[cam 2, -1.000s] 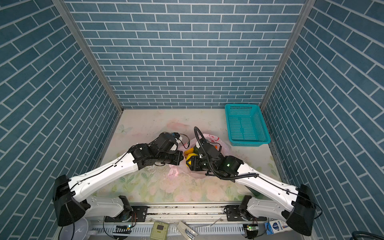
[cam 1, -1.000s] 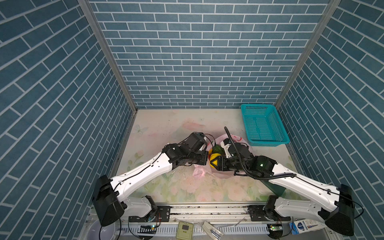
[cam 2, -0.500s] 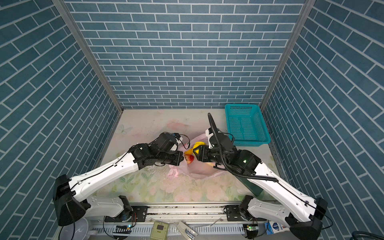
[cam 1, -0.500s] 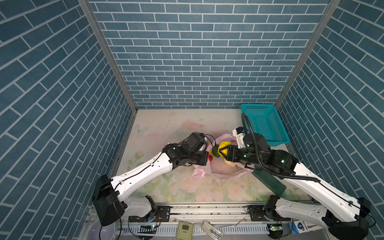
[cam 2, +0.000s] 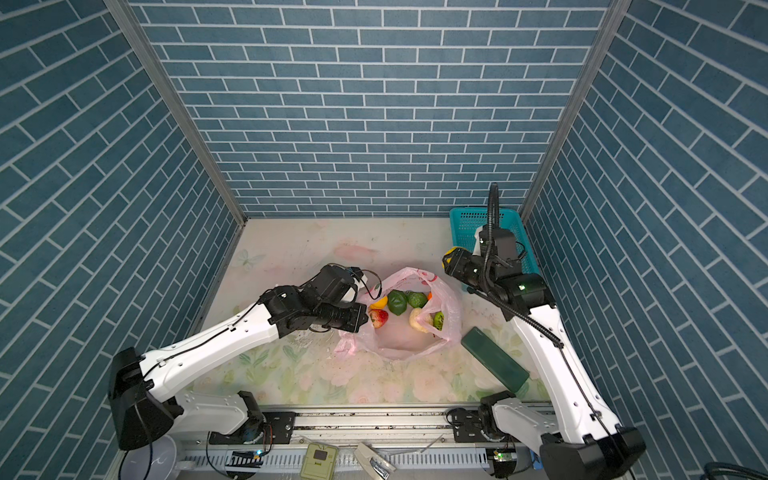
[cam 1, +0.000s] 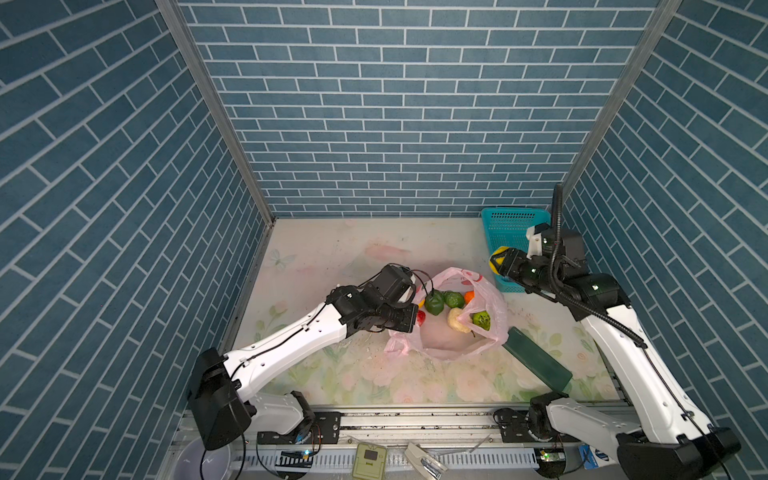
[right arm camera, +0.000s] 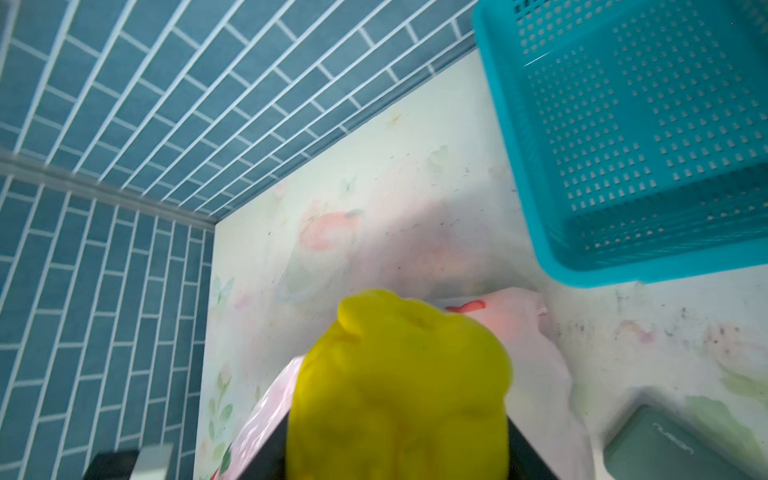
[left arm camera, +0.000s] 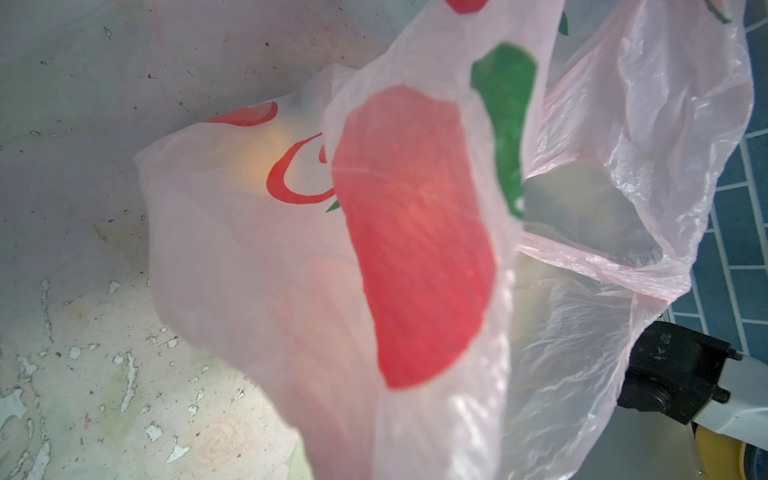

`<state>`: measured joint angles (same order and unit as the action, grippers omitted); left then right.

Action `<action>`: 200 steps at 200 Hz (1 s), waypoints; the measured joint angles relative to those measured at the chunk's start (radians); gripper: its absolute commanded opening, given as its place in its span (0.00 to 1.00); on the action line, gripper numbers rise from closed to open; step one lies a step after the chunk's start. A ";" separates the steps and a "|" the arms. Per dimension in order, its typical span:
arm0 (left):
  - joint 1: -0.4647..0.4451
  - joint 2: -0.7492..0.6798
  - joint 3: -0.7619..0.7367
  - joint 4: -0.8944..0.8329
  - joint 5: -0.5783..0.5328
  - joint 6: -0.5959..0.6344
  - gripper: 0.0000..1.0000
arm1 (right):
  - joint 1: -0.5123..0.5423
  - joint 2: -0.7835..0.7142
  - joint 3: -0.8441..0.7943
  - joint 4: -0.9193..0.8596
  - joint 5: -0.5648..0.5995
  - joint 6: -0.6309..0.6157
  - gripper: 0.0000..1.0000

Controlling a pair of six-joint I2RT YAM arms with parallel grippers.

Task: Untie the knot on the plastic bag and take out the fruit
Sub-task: 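Lift the yellow fruit out of the bag with the right gripper toward the teal basket, then lower the yellow fruit into the teal basket and open the right gripper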

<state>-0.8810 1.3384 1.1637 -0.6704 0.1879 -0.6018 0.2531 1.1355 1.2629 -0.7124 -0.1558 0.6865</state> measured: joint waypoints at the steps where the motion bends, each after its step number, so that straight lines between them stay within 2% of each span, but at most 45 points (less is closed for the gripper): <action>1: 0.000 0.000 0.000 0.000 0.001 0.000 0.00 | -0.009 0.006 0.000 0.002 -0.003 -0.003 0.49; 45: 0.006 0.011 0.001 -0.006 0.027 0.005 0.00 | -0.182 0.251 0.009 0.133 -0.055 -0.063 0.48; 72: 0.011 0.018 0.003 -0.006 0.041 0.007 0.00 | -0.226 0.422 0.060 0.183 -0.065 -0.092 0.48; 121: 0.014 0.024 0.011 0.002 0.056 0.007 0.00 | -0.267 0.637 0.166 0.253 -0.066 -0.115 0.50; 159: 0.021 0.031 0.016 0.013 0.061 0.008 0.00 | -0.281 0.753 0.232 0.253 -0.062 -0.119 0.62; 200: 0.025 0.030 0.016 0.018 0.061 0.004 0.00 | -0.282 0.772 0.238 0.236 -0.045 -0.135 0.76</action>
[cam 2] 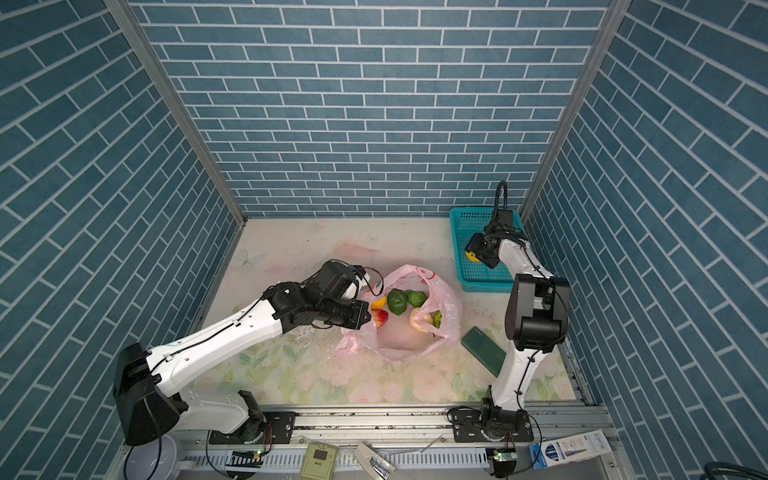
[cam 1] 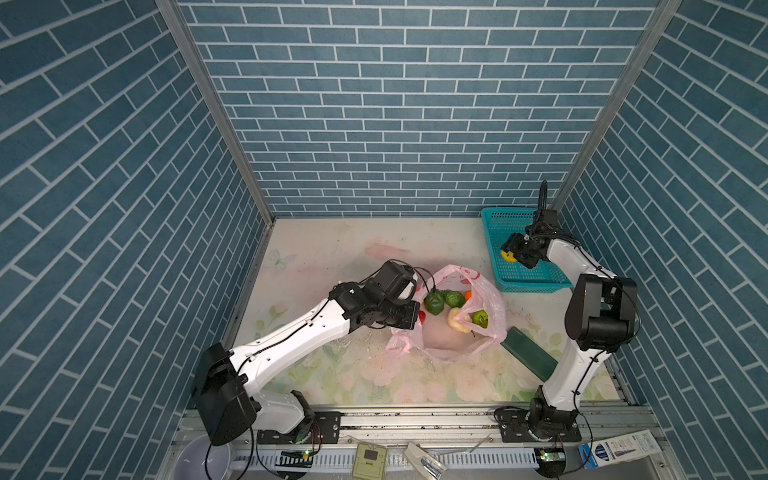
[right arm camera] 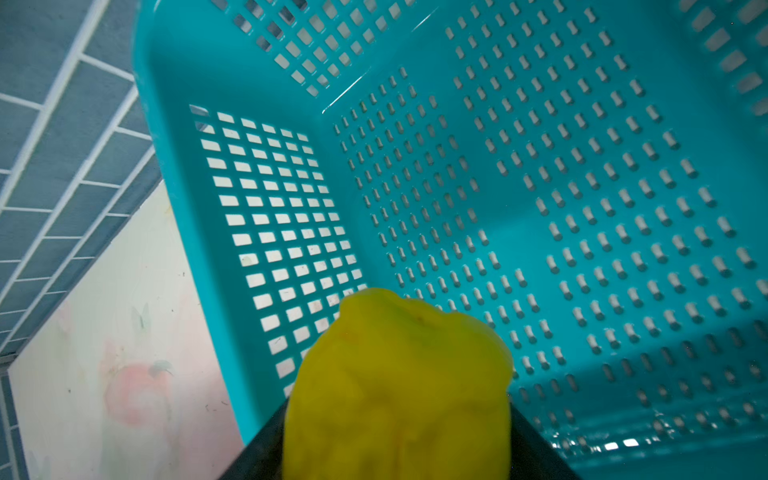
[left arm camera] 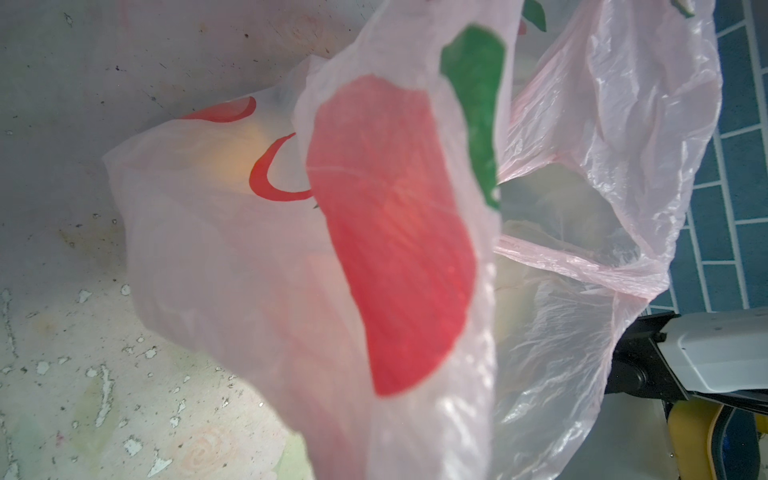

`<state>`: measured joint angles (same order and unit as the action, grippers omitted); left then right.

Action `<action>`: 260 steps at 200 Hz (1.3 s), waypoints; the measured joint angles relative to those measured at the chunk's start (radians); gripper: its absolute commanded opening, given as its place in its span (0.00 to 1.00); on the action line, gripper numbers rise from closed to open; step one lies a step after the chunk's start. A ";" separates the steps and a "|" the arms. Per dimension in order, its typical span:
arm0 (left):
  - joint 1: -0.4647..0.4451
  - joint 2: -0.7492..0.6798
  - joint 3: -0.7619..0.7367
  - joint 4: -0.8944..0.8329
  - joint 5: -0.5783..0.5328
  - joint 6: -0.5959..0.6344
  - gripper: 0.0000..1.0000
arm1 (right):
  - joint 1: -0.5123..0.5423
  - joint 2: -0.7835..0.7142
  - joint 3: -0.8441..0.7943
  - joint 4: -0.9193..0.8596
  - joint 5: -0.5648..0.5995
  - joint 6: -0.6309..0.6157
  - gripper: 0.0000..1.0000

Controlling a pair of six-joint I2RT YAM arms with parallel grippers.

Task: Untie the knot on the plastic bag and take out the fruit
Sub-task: 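Lower the yellow fruit into the teal basket and open the right gripper, then move the empty right gripper back into the bag over the remaining fruit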

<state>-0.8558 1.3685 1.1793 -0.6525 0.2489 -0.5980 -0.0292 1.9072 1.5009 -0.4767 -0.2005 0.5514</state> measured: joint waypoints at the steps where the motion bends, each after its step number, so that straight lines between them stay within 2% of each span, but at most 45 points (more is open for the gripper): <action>1: 0.000 0.000 0.000 0.000 0.000 0.000 0.00 | 0.000 0.000 0.000 0.000 0.000 -0.001 0.76; 32: 0.000 -0.022 -0.018 0.003 -0.001 -0.001 0.00 | 0.000 0.000 0.000 -0.013 0.010 -0.002 0.81; 76: 0.000 -0.040 -0.031 0.005 -0.003 -0.001 0.00 | 0.001 -0.033 -0.003 -0.031 0.013 -0.002 0.81; 137: 0.000 -0.040 -0.036 0.015 0.000 0.004 0.00 | 0.041 -0.299 -0.102 -0.066 -0.016 0.002 0.81; 175: 0.001 -0.038 -0.036 0.023 0.001 0.005 0.00 | 0.142 -0.522 -0.192 -0.129 -0.051 0.017 0.82; 207: 0.001 -0.031 -0.036 0.024 0.008 0.006 0.00 | 0.257 -0.667 -0.203 -0.206 -0.061 0.028 0.83; 260: 0.002 -0.030 -0.036 0.036 0.013 0.012 0.00 | 0.468 -0.739 -0.188 -0.328 -0.055 0.058 0.83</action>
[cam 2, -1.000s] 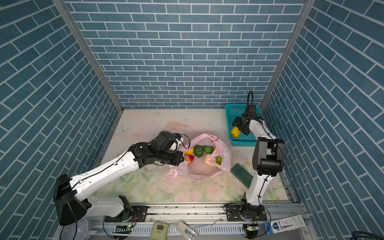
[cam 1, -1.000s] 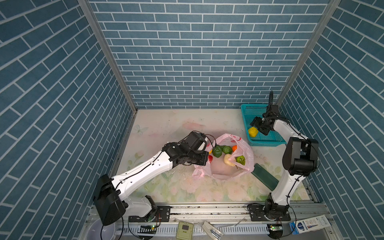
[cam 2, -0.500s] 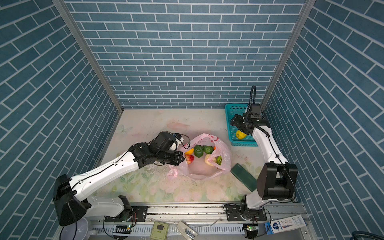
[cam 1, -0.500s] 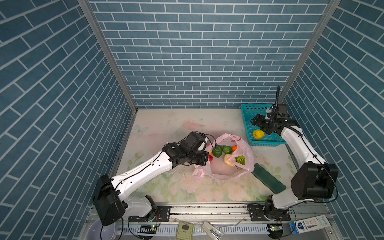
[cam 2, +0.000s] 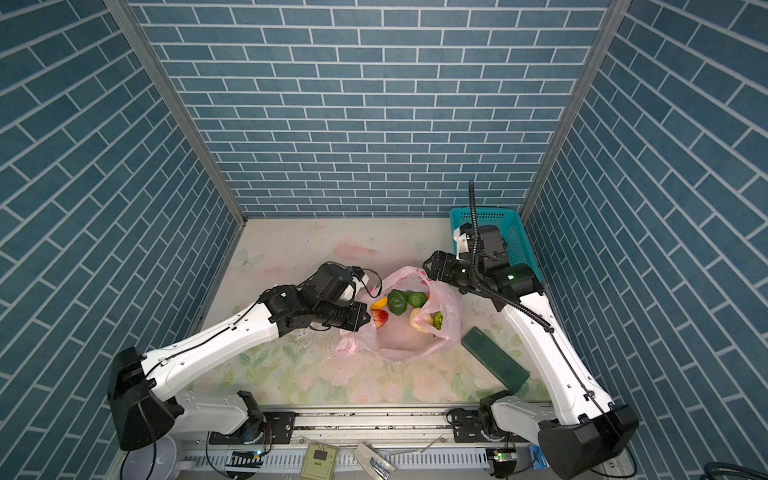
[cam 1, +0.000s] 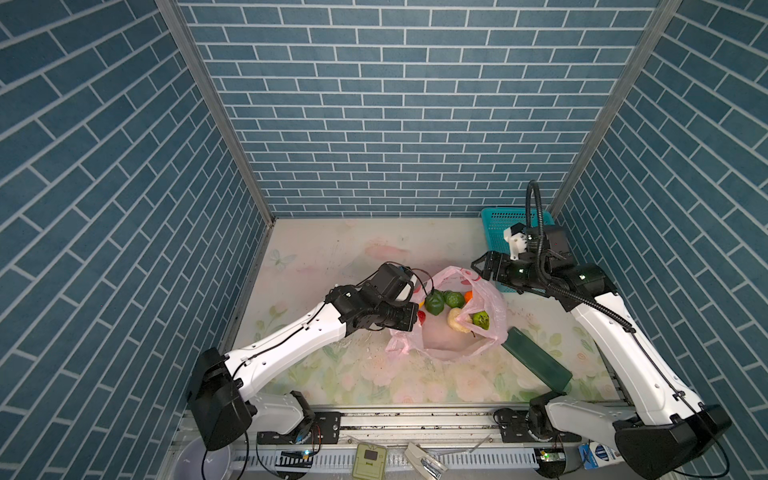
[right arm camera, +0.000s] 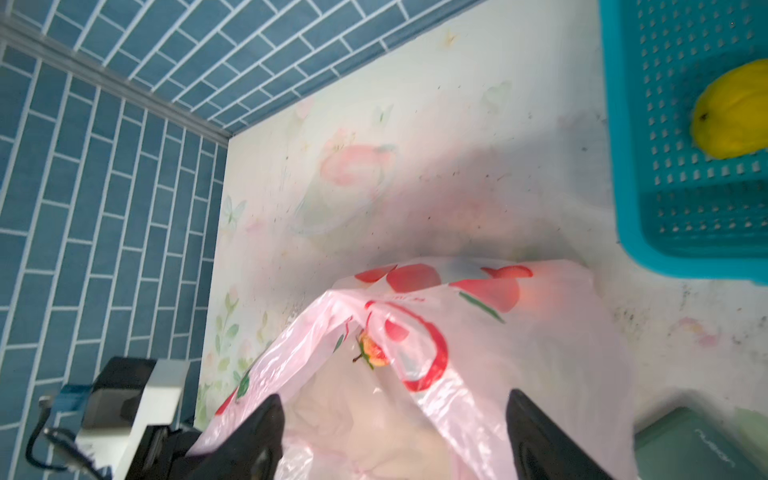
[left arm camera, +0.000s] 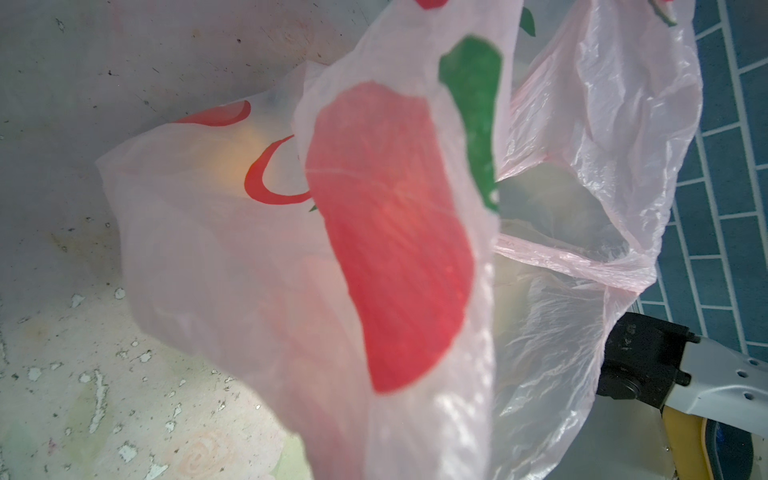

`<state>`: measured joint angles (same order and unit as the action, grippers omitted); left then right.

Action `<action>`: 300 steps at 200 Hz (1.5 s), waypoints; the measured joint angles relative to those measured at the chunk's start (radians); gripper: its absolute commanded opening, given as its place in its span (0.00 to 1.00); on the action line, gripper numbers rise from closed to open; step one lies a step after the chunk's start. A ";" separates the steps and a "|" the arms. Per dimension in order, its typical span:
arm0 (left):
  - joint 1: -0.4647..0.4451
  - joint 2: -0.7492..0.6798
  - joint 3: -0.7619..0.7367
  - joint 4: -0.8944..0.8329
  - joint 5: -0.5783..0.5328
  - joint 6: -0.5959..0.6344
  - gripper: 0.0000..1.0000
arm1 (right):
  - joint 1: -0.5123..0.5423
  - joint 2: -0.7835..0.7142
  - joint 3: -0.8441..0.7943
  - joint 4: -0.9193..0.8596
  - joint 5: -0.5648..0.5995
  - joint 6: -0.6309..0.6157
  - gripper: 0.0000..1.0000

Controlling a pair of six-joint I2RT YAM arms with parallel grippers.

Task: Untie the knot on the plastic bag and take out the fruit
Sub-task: 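Move the empty right gripper back into the bag over the remaining fruit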

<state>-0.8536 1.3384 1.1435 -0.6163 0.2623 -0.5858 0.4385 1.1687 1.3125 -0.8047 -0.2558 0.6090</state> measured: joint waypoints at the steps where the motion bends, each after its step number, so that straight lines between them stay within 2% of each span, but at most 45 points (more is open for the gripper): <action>1: 0.000 0.000 0.000 0.000 0.000 0.000 0.00 | 0.006 0.000 0.000 -0.001 0.002 0.003 0.83; 63: 0.007 0.000 0.000 0.001 0.005 0.012 0.00 | 0.283 -0.023 -0.045 0.035 0.082 0.065 0.83; 132: 0.012 0.000 0.000 0.003 0.005 0.013 0.00 | 0.447 0.050 -0.235 0.192 0.266 0.066 0.83; 150: 0.012 0.000 0.000 0.003 0.005 0.013 0.00 | 0.488 0.089 -0.259 0.233 0.319 0.064 0.79; 214: 0.018 0.000 0.001 0.005 -0.006 0.006 0.00 | 0.547 0.124 -0.428 0.363 0.403 0.087 0.72; 250: 0.021 0.000 0.011 0.008 -0.010 0.006 0.00 | 0.550 0.142 -0.494 0.423 0.397 0.120 0.72; 300: 0.023 0.000 0.018 0.029 -0.003 0.006 0.00 | 0.549 0.259 -0.495 0.533 0.347 0.132 0.73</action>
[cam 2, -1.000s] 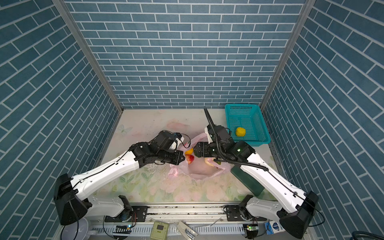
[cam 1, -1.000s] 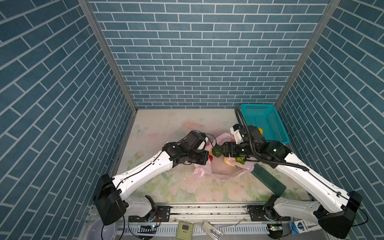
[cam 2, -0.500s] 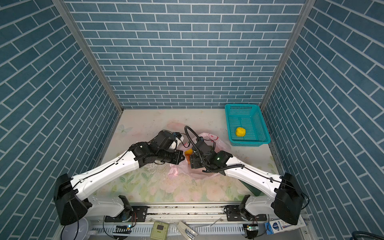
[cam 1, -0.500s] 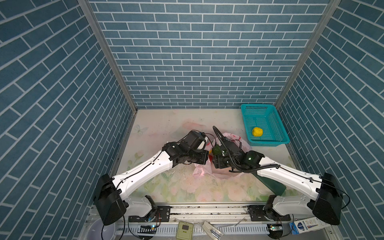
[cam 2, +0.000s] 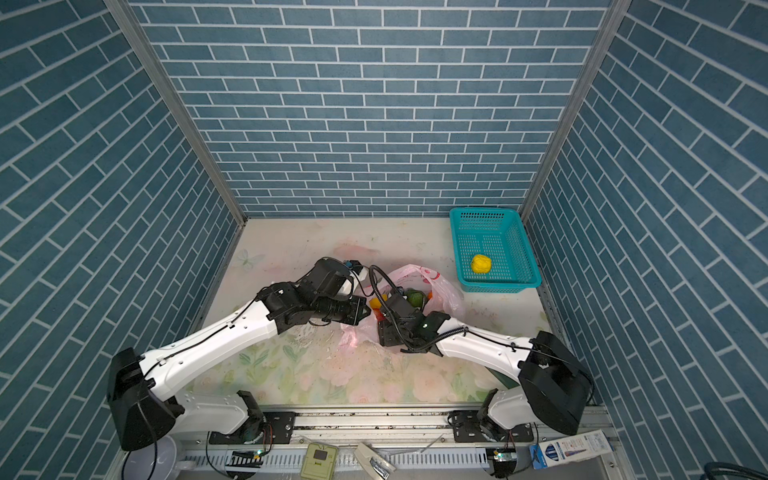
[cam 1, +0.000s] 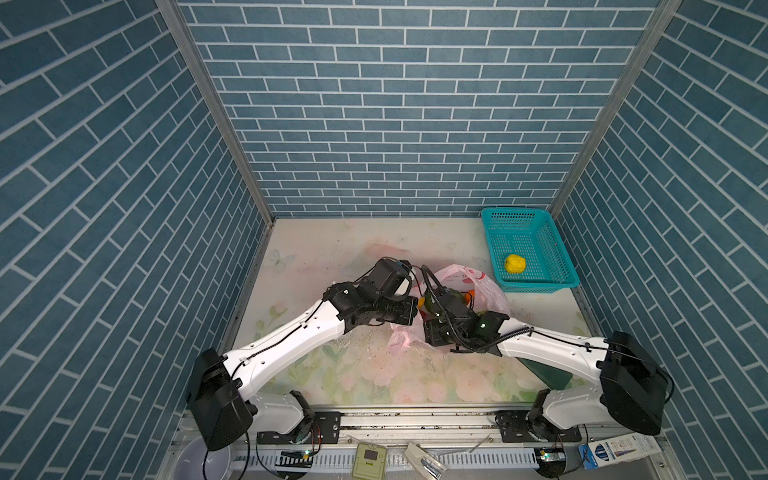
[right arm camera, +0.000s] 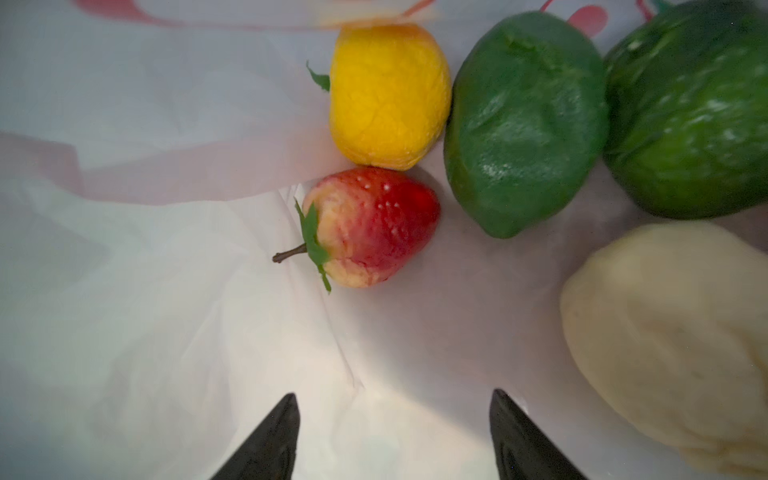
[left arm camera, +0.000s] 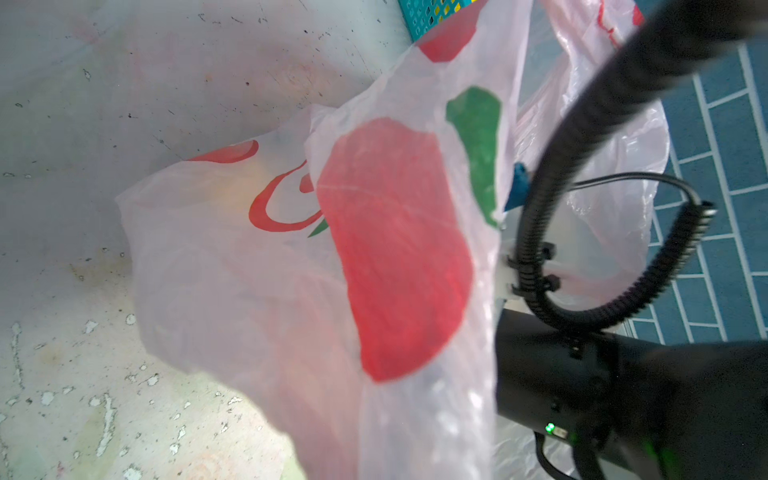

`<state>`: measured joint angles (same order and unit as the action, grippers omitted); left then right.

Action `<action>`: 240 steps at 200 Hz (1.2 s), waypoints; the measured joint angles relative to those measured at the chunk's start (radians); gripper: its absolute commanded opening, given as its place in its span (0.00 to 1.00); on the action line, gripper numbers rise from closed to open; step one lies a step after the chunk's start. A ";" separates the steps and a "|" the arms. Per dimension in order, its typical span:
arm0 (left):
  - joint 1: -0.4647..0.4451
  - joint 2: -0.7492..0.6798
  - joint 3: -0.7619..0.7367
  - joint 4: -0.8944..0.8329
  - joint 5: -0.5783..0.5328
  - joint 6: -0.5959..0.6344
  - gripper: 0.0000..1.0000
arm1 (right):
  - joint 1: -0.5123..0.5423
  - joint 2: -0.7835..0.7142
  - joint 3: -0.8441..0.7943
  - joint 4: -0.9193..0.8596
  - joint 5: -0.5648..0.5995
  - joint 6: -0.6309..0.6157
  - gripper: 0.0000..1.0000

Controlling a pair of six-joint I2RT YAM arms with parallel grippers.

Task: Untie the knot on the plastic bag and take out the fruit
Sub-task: 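Move the empty right gripper back into the bag over the remaining fruit, then close the right gripper on a dark green lime inside the bag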

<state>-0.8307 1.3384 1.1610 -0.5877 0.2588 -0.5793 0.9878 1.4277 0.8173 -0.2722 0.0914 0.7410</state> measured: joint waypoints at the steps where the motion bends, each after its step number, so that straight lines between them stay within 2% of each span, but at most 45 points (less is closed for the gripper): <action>1: 0.000 0.000 0.000 0.000 0.000 0.000 0.00 | 0.000 0.002 0.000 0.001 0.000 0.001 0.73; 50: 0.000 0.000 0.000 0.000 0.017 0.008 0.00 | -0.061 0.064 0.000 0.106 0.008 0.068 0.77; 132: -0.021 0.011 0.000 -0.009 0.026 0.020 0.00 | -0.167 0.114 0.001 0.272 0.167 0.164 0.82; 169: -0.021 0.024 0.000 -0.040 0.007 0.023 0.00 | -0.171 0.148 0.011 0.321 0.167 0.198 0.82; 240: -0.021 0.052 0.003 -0.047 -0.007 0.027 0.00 | -0.193 0.261 0.105 0.283 0.148 0.225 0.83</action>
<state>-0.8513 1.3907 1.1637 -0.6350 0.2516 -0.5526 0.7952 1.6886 0.9218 0.0109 0.2390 0.9665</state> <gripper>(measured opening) 0.044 0.832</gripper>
